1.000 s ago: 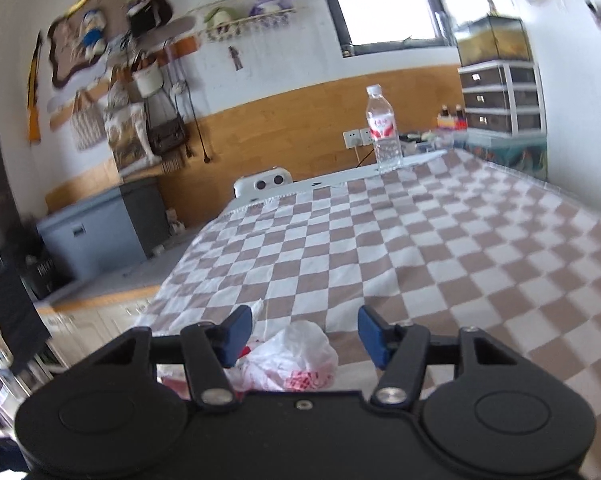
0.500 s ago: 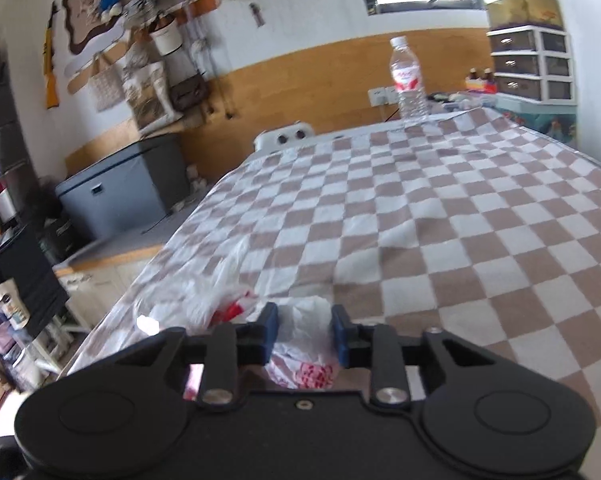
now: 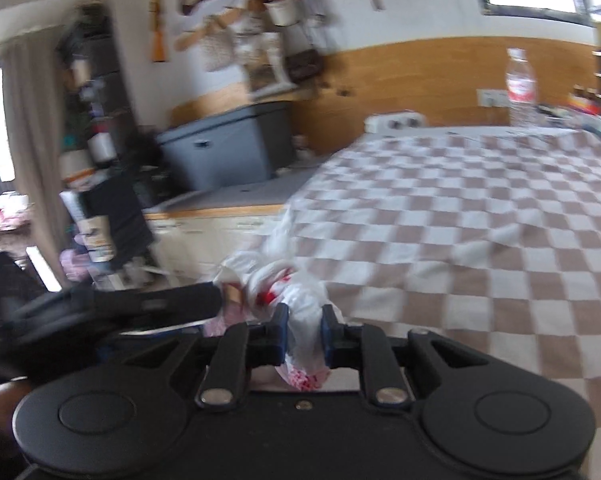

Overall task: Collect trash
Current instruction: 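Grasp the red snack box with the left tool while the right tool grasps the white plastic bag, then carry the red box and white bag with both tools over the wastebasket, then open the left tool to drop the red box while the right tool releases the white bag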

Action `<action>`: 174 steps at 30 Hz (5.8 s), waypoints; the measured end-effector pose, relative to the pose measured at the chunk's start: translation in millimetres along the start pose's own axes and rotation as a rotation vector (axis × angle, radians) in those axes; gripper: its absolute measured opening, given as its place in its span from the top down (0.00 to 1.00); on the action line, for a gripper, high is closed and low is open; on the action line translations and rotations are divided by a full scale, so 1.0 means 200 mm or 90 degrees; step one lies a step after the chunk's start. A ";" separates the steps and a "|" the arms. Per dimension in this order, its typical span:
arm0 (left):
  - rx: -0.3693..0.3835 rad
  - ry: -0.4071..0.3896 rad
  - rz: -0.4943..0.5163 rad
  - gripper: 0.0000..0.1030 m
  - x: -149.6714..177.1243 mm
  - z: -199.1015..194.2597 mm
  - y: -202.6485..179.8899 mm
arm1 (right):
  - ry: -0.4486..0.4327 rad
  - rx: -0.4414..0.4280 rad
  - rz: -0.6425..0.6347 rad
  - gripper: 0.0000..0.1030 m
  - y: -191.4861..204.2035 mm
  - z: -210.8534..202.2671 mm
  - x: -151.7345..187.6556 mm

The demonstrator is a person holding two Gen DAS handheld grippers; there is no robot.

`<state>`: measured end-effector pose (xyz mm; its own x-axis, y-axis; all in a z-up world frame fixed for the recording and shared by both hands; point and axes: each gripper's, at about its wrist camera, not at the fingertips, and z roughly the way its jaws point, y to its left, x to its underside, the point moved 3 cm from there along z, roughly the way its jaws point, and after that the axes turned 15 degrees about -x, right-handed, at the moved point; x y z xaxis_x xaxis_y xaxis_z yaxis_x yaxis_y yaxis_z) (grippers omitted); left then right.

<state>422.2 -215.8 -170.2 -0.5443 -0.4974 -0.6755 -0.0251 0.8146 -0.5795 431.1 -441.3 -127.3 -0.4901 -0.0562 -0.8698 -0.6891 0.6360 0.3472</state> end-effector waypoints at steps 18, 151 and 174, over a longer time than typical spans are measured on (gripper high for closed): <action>-0.043 -0.002 0.014 0.45 0.04 -0.04 0.03 | -0.040 0.150 0.031 0.84 -0.12 -0.06 0.00; -0.318 0.207 0.116 0.61 -0.01 -0.08 1.93 | 0.492 0.123 -0.111 0.38 0.87 2.11 0.53; -0.370 0.185 0.170 0.02 -0.16 -0.40 1.83 | 0.472 0.173 -0.071 0.20 0.91 1.91 0.54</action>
<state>362.4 122.5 -324.8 -0.7945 -0.2239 -0.5646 -0.2591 0.9657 -0.0182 456.5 -37.2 -293.0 -0.7187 -0.5678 -0.4013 -0.6481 0.7561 0.0910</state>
